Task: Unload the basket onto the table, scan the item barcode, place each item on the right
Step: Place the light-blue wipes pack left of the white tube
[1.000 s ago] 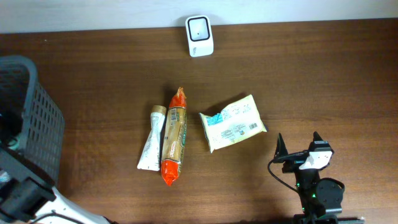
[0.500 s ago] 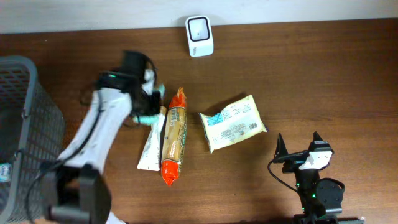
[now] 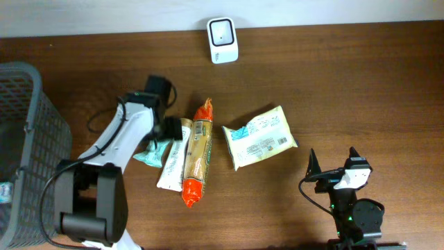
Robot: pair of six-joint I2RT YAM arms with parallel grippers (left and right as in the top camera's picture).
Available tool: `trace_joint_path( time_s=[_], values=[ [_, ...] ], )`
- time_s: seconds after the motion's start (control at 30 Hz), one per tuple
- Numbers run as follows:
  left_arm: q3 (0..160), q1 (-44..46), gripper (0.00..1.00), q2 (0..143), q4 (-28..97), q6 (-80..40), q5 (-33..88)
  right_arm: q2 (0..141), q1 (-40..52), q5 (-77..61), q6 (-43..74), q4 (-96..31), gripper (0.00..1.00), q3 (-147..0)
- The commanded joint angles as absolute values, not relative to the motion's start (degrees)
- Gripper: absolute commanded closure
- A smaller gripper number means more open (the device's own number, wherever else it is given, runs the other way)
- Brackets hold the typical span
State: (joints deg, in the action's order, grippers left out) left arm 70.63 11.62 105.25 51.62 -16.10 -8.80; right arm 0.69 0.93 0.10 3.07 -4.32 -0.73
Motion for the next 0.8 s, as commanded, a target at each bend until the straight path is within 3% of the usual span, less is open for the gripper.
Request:
trace_joint_path(
  time_s=[0.0, 0.13, 0.27, 0.37, 0.5, 0.63, 0.77],
  values=[
    [95.2, 9.5, 0.01, 100.1, 60.0, -13.1, -8.5, 0.4, 0.8, 0.2, 3.4, -4.6, 0.01, -0.3],
    [114.8, -5.8, 0.01, 96.3, 66.6, -13.2, -8.4, 0.4, 0.8, 0.2, 3.4, -4.6, 0.01, -0.3],
    [113.8, -29.8, 0.01, 95.7, 70.4, -17.8, -8.2, 0.4, 0.8, 0.2, 3.4, -4.6, 0.01, -0.3],
    [110.5, -40.5, 0.0, 95.7, 71.2, -17.8, -7.8, 0.4, 0.8, 0.2, 3.4, -4.6, 0.01, -0.3],
    [93.3, -49.2, 0.01, 95.7, 63.8, -18.8, -7.8, 0.4, 0.8, 0.2, 3.4, -4.6, 0.01, -0.3],
    [78.3, -54.4, 0.2, 95.9, 50.6, -18.8, -8.9, 0.4, 0.8, 0.2, 3.4, -4.6, 0.01, -0.3],
    [74.1, -54.9, 0.18, 101.1, 44.3, -17.5, -13.8, 0.4, 0.8, 0.2, 3.4, -4.6, 0.01, -0.3]
  ],
)
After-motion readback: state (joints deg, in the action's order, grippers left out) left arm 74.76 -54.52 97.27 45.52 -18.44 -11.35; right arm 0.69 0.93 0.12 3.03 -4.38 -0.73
